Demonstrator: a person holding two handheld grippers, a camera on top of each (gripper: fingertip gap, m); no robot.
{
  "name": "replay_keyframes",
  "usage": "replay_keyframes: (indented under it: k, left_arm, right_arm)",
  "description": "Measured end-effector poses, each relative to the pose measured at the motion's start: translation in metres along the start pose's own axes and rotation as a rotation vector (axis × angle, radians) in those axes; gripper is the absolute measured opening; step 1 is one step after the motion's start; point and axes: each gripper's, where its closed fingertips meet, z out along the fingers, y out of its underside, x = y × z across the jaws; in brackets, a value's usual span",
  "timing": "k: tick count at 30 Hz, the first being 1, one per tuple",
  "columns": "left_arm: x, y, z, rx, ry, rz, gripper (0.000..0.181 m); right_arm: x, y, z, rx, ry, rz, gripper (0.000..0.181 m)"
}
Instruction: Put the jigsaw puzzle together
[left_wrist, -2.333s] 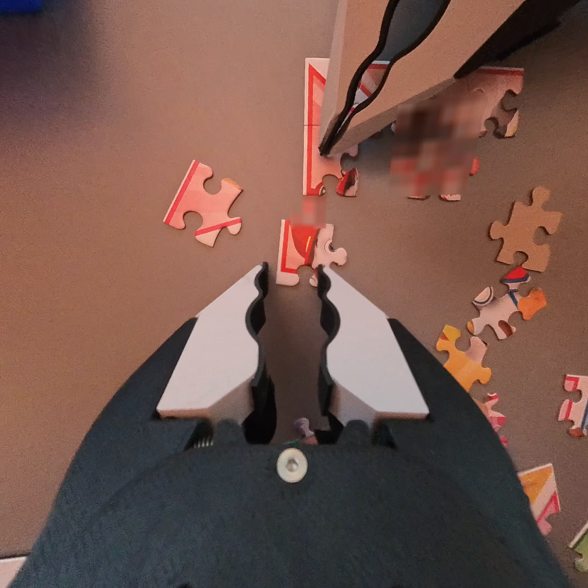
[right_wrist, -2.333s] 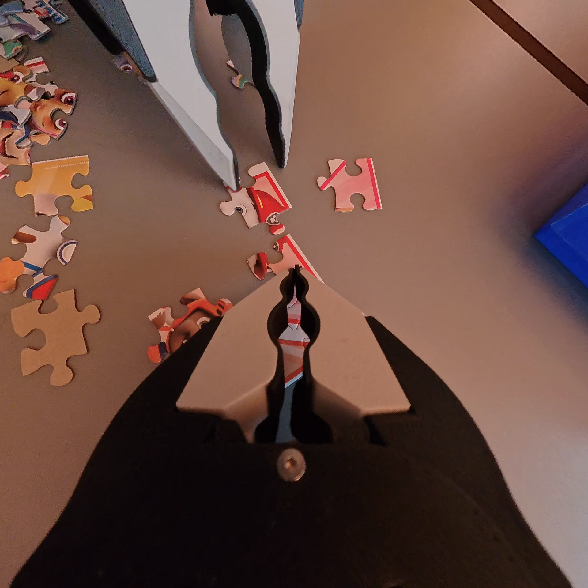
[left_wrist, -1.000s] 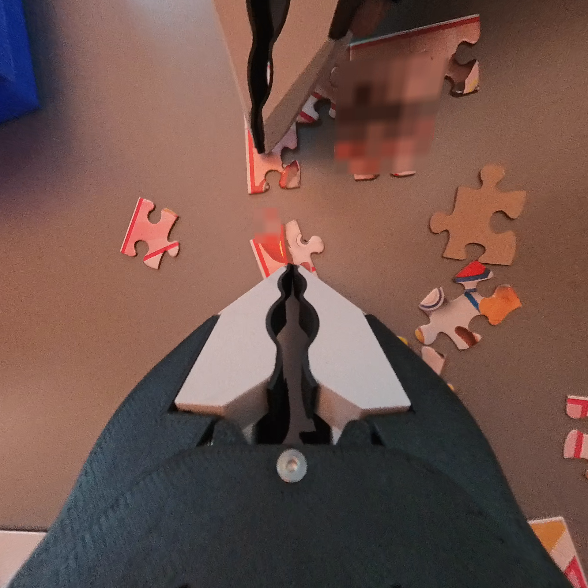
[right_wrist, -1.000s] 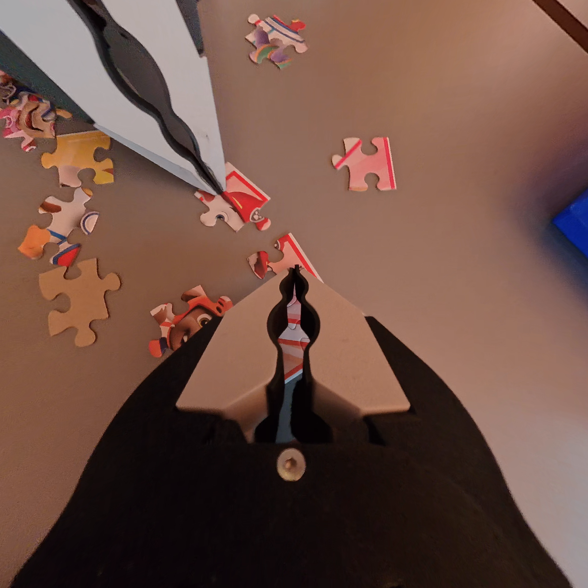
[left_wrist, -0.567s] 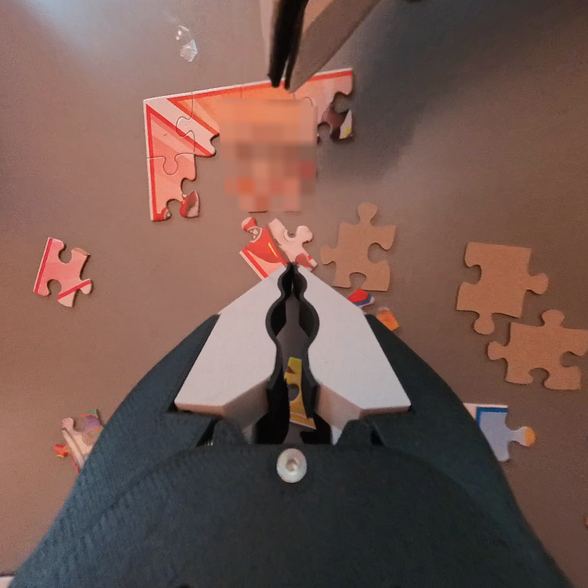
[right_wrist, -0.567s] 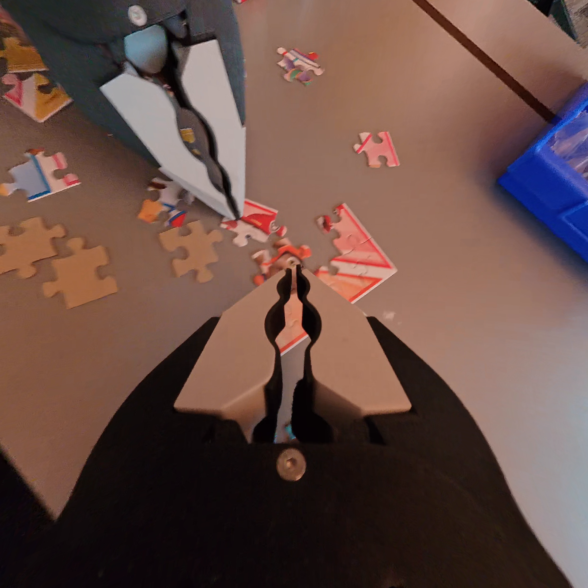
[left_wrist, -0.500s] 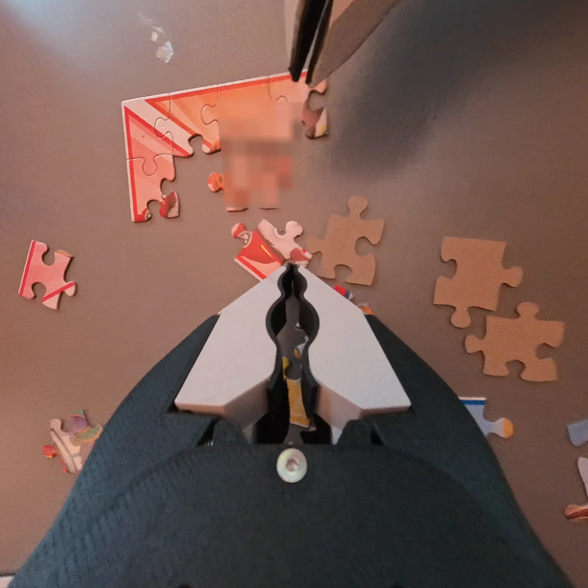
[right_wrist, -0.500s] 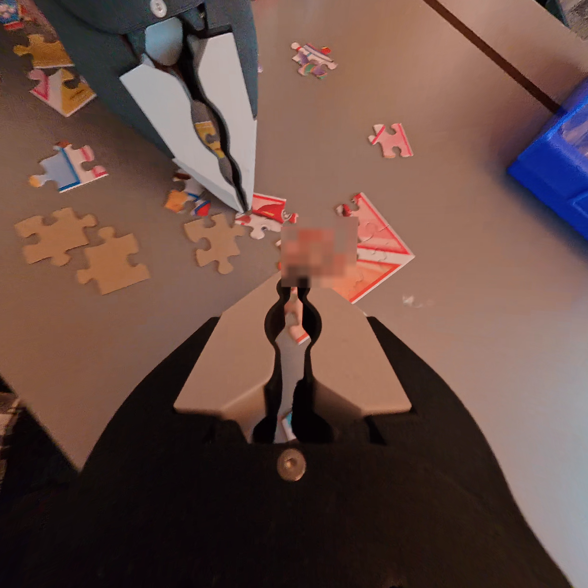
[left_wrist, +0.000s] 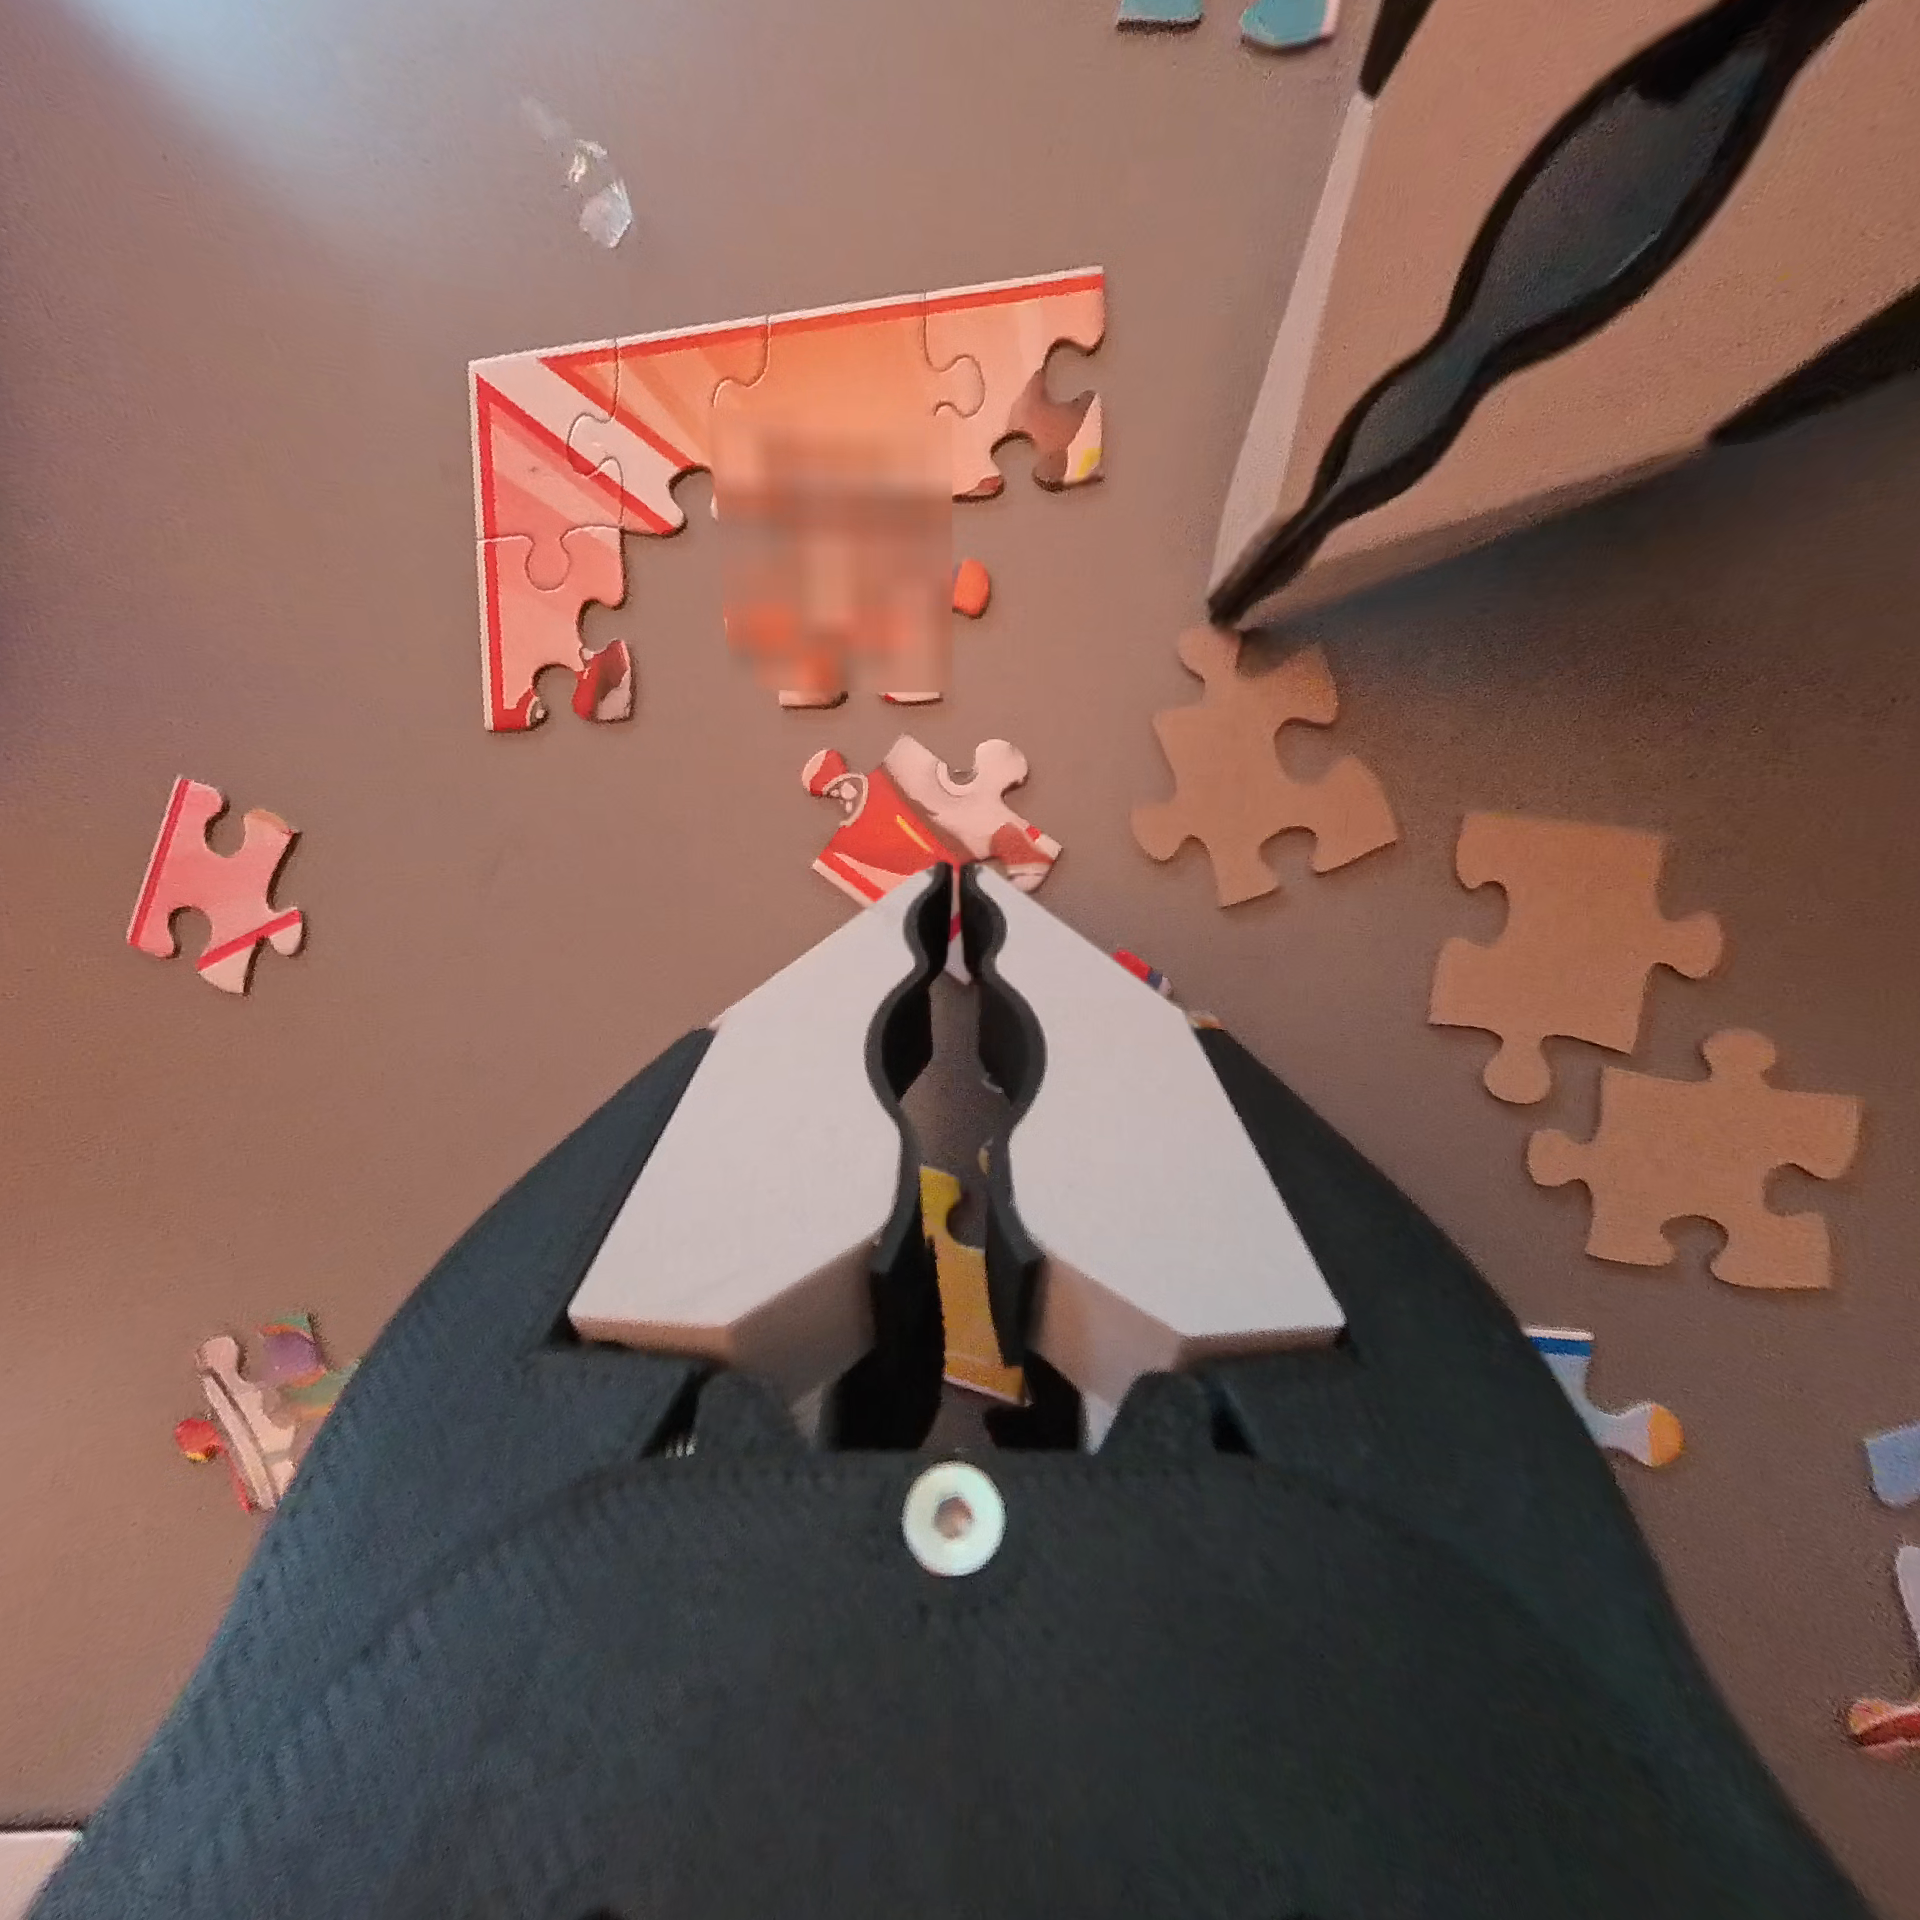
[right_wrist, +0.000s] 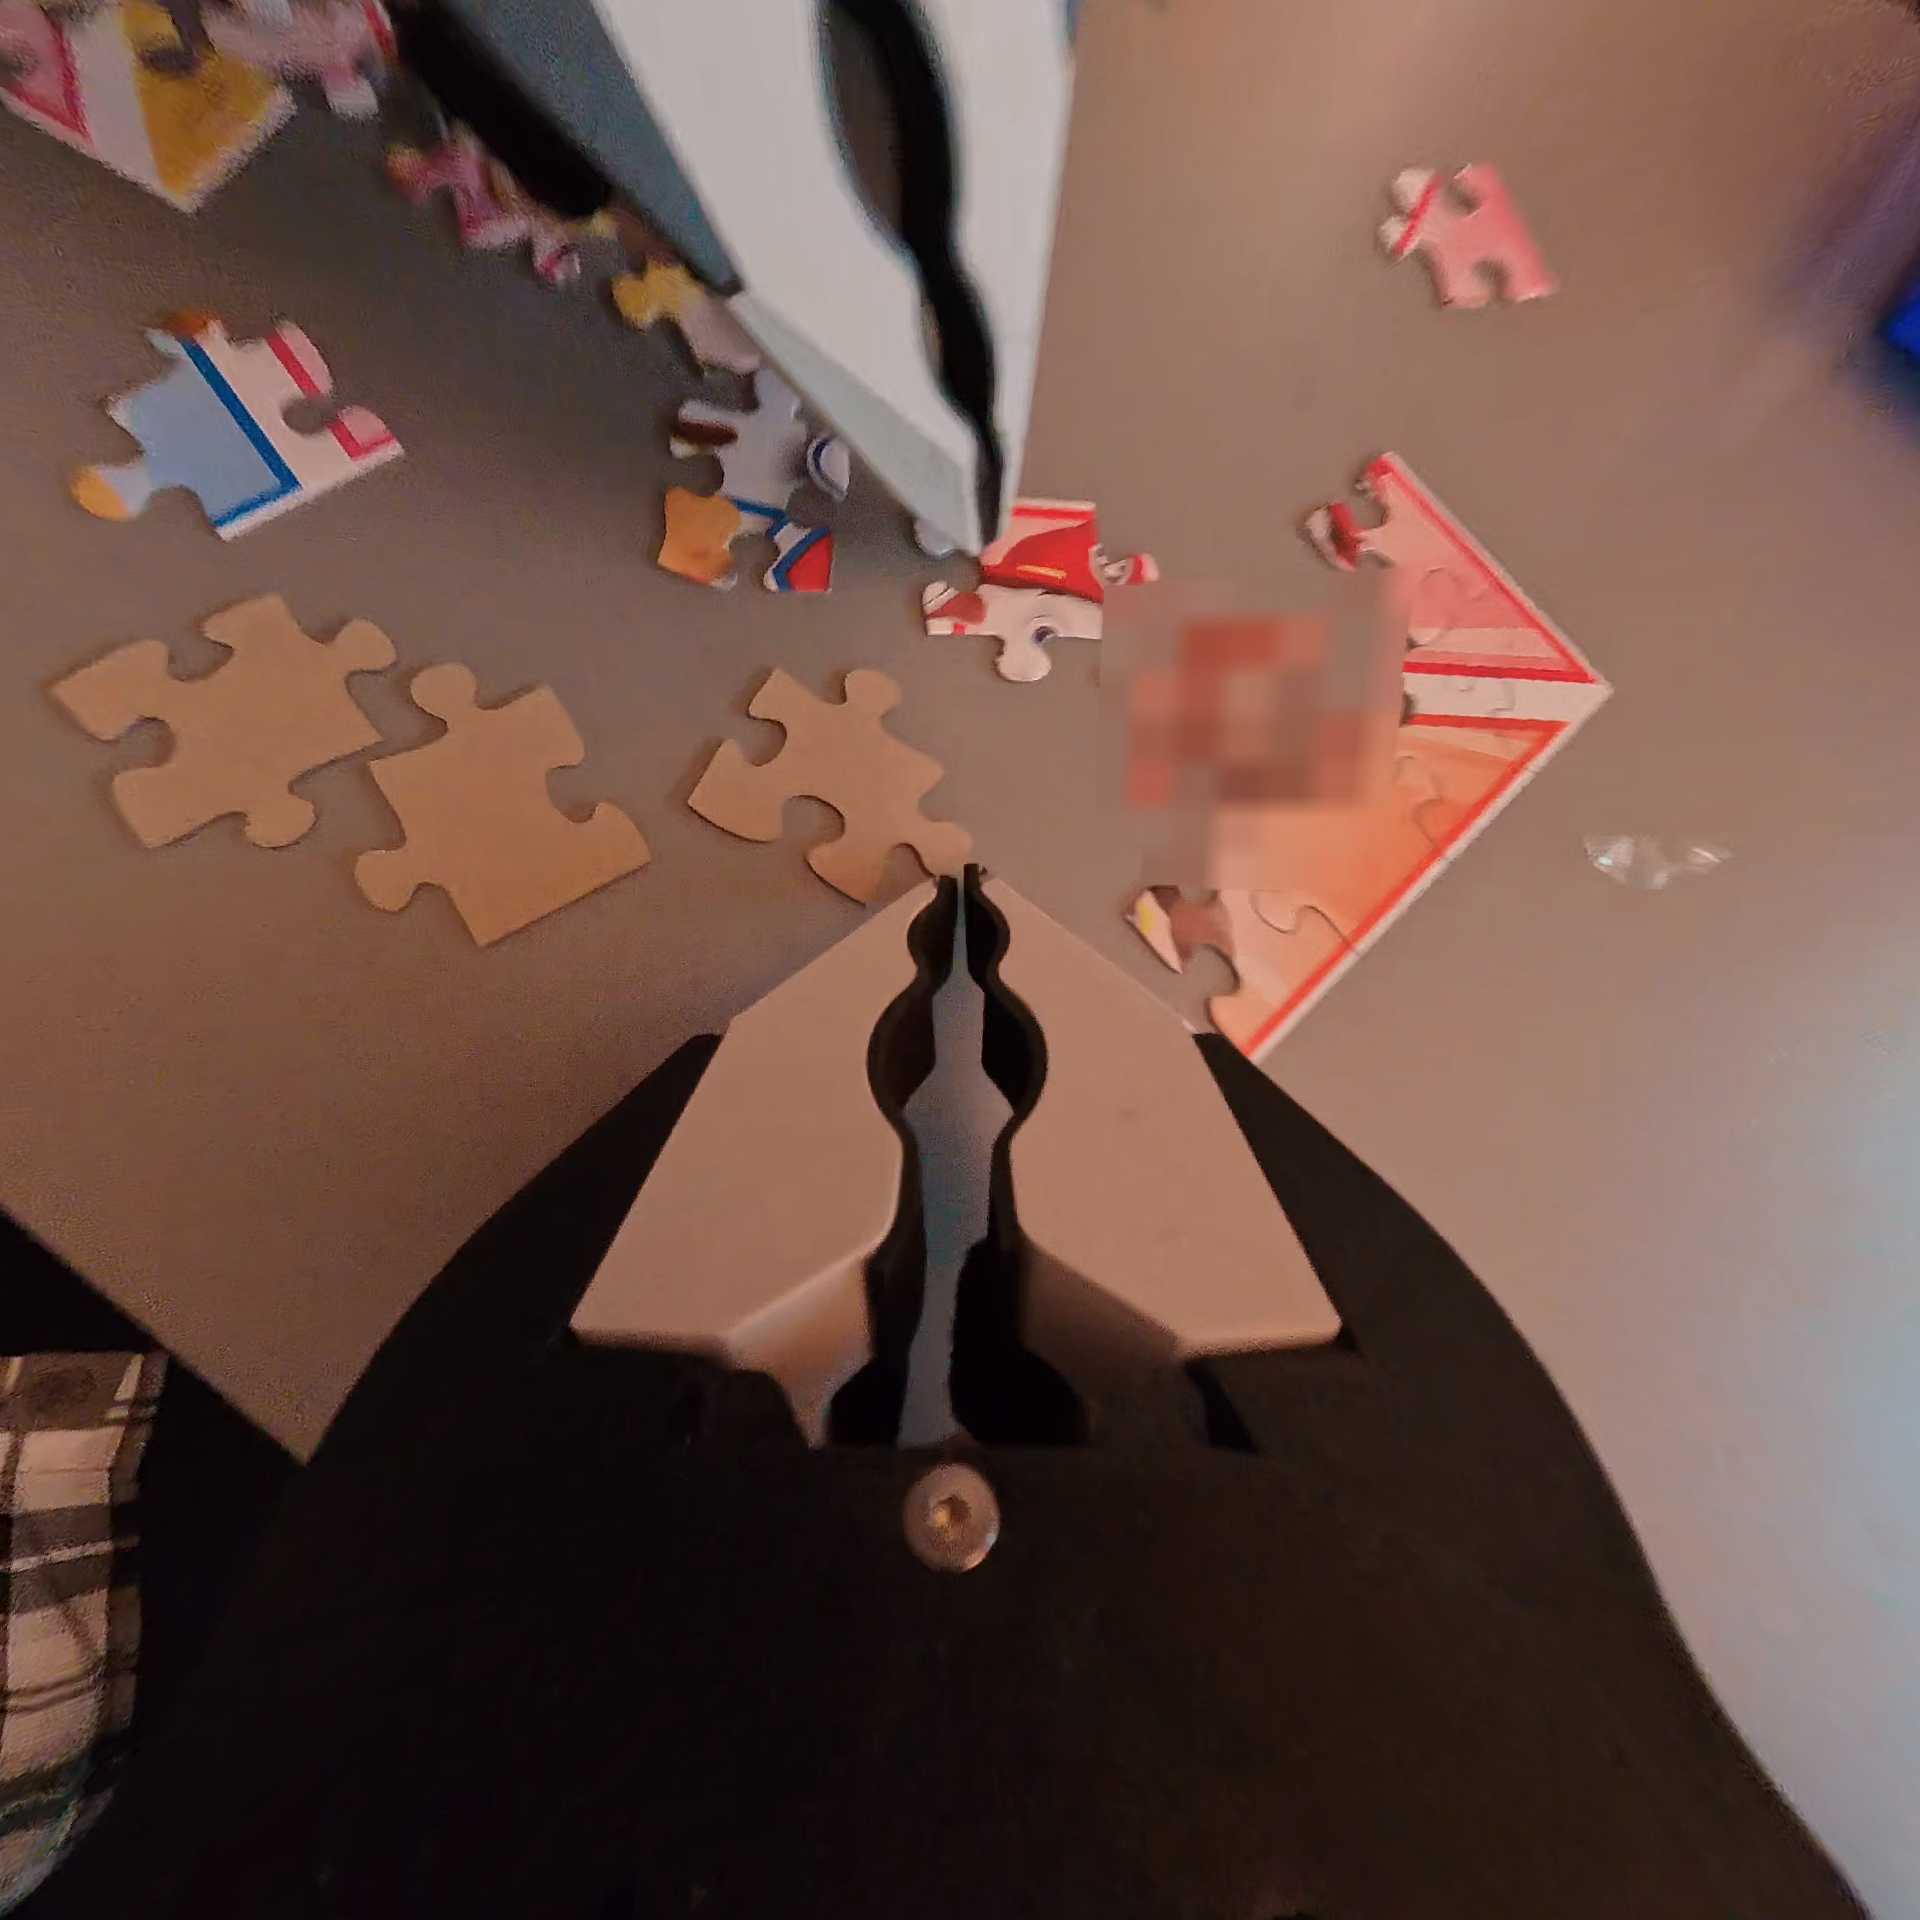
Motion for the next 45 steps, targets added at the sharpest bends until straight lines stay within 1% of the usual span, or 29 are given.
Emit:
replay_keyframes:
  k: [1,3,6,7,9,10,13,17,19,21,24,26,29,32,33,35,38,41,43,45]
  left_arm:
    - [-0.002,0.001,0.003,-0.009,0.003,-0.003,0.000]
    - [-0.005,0.000,0.006,-0.009,0.020,-0.014,0.000]
    - [-0.006,-0.001,0.007,-0.015,0.035,0.001,0.000]
    - [-0.005,-0.002,0.007,-0.015,0.040,0.008,0.000]
    - [0.002,-0.004,0.007,0.002,0.061,0.014,0.004]
    - [0.004,-0.005,0.008,0.008,0.061,0.021,0.005]
    - [0.017,-0.011,0.009,0.028,0.091,0.030,0.007]
    - [0.042,-0.023,0.013,0.034,0.141,0.066,0.006]
    - [0.056,-0.030,0.014,0.027,0.160,0.102,0.006]
    - [0.076,-0.037,0.015,0.031,0.208,0.134,0.004]
    - [0.102,-0.048,0.017,0.035,0.255,0.199,0.003]
    - [0.121,-0.052,0.017,0.043,0.311,0.239,0.000]
    - [0.146,-0.059,0.016,0.053,0.371,0.277,0.000]
    - [0.155,-0.062,0.017,0.044,0.386,0.311,0.000]
    - [0.156,-0.062,0.017,0.042,0.387,0.314,0.000]
    - [0.159,-0.061,0.016,0.038,0.404,0.327,0.000]
    - [0.167,-0.061,0.014,0.035,0.431,0.347,0.000]
    - [0.170,-0.062,0.014,0.033,0.440,0.358,0.000]
    - [0.176,-0.062,0.013,0.043,0.460,0.358,0.000]
    - [0.179,-0.063,0.014,0.046,0.459,0.364,0.000]
  right_arm:
    - [-0.005,-0.005,0.005,-0.007,-0.005,-0.012,0.000]
    - [-0.024,-0.019,0.015,-0.019,-0.069,-0.019,0.000]
    - [-0.044,-0.038,0.028,-0.021,-0.088,-0.068,0.000]
    - [-0.047,-0.042,0.028,-0.004,-0.092,-0.069,0.000]
    - [-0.045,-0.044,0.018,0.056,-0.090,-0.041,0.001]
    - [-0.040,-0.040,0.012,0.072,-0.078,-0.025,0.002]
    - [-0.023,-0.018,-0.005,0.073,-0.015,-0.013,0.015]
    - [-0.020,-0.002,-0.026,0.088,0.022,-0.035,0.023]
    - [-0.026,0.006,-0.034,0.086,0.017,-0.066,0.029]
    - [-0.038,0.013,-0.041,0.092,-0.008,-0.104,0.035]
    - [-0.059,0.025,-0.053,0.110,-0.032,-0.157,0.041]
    - [-0.069,0.035,-0.059,0.115,-0.028,-0.188,0.045]
    - [-0.077,0.041,-0.069,0.160,0.021,-0.228,0.042]
    - [-0.085,0.047,-0.076,0.183,0.053,-0.275,0.038]
    - [-0.087,0.050,-0.079,0.175,0.051,-0.282,0.042]
    - [-0.090,0.058,-0.081,0.161,0.046,-0.288,0.043]
    - [-0.090,0.071,-0.074,0.107,0.080,-0.340,0.042]
    - [-0.088,0.069,-0.073,0.123,0.154,-0.405,0.032]
    - [-0.087,0.067,-0.075,0.136,0.214,-0.449,0.018]
    - [-0.087,0.066,-0.075,0.138,0.255,-0.477,0.014]
